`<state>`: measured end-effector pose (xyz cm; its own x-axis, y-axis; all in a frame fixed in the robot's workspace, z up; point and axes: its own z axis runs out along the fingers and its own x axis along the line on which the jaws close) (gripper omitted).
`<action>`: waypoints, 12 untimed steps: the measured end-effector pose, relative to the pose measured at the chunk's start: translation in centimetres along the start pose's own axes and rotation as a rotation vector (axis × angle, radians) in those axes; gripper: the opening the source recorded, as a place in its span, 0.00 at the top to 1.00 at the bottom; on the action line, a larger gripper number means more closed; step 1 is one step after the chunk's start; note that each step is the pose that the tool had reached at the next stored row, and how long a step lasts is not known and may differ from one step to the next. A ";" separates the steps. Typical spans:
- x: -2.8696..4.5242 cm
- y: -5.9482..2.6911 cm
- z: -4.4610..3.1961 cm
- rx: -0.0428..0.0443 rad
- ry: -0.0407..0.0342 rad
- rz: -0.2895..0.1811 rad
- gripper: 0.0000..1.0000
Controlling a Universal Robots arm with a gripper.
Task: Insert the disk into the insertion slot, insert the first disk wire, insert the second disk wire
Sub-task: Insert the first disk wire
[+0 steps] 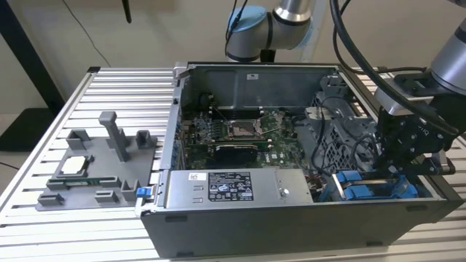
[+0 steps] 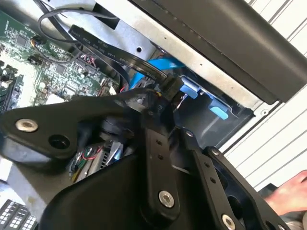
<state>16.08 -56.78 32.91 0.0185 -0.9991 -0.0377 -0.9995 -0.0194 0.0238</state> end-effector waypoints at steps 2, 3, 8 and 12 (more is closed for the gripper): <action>0.00 0.00 -0.02 -0.0001 0.0003 0.000 0.00; 0.00 0.00 -0.08 -0.0001 0.0004 0.000 0.00; -0.03 0.03 -0.74 -0.0001 0.0002 0.000 0.00; -0.08 0.07 -2.17 -0.0001 0.0005 0.000 0.00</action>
<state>16.07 -56.78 35.08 0.0185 -0.9991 -0.0372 -0.9995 -0.0194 0.0239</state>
